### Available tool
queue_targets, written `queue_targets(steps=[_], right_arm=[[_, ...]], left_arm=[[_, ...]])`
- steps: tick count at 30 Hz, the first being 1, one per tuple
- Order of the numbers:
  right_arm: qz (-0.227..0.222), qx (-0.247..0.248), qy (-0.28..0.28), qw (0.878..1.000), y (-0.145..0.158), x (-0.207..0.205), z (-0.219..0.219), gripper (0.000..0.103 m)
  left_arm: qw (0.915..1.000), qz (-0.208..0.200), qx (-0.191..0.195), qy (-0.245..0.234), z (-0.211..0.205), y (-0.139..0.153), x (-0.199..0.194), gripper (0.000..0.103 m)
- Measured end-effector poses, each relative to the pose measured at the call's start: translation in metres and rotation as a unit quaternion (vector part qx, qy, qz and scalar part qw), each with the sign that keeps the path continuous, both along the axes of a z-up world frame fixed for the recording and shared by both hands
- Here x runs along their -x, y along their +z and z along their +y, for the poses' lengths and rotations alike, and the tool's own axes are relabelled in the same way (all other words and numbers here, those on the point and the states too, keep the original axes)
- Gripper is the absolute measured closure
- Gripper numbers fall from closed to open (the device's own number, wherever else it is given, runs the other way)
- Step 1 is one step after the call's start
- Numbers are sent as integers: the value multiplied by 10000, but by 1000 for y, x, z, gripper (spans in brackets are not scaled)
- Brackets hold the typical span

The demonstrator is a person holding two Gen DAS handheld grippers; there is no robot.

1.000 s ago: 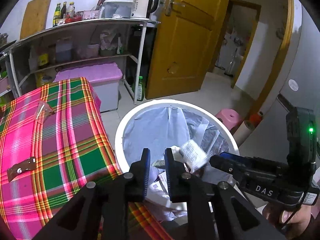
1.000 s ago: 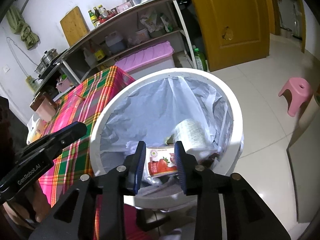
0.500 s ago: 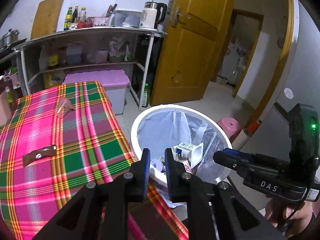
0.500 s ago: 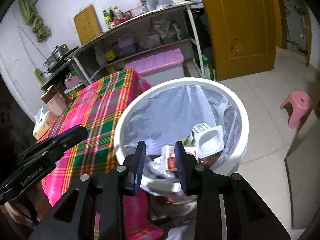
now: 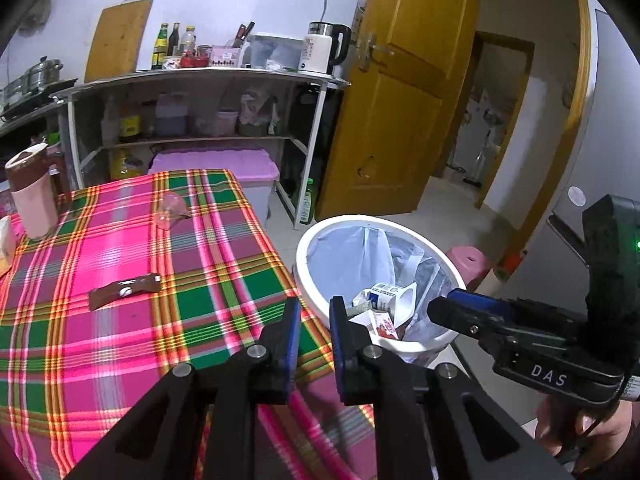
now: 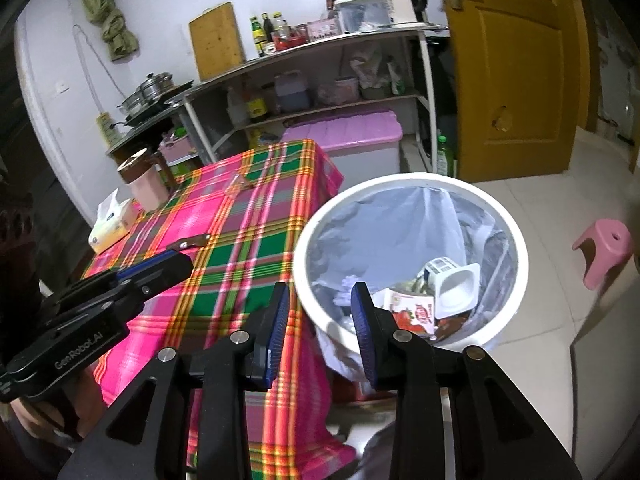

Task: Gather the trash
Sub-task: 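Move both open tools back over the table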

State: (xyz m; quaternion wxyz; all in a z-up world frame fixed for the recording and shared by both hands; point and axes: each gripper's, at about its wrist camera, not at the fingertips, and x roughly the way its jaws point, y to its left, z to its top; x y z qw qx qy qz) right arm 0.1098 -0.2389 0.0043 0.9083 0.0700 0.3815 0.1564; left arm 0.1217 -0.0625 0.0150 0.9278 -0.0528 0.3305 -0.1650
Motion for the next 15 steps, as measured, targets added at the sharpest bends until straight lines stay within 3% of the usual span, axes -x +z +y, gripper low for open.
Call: queue_targets(steps=[15], right_arm=[[-154,8,415,9990,9,15,28,68]], left_arm=[[9994,-19,-2,336,32,1,24,88]])
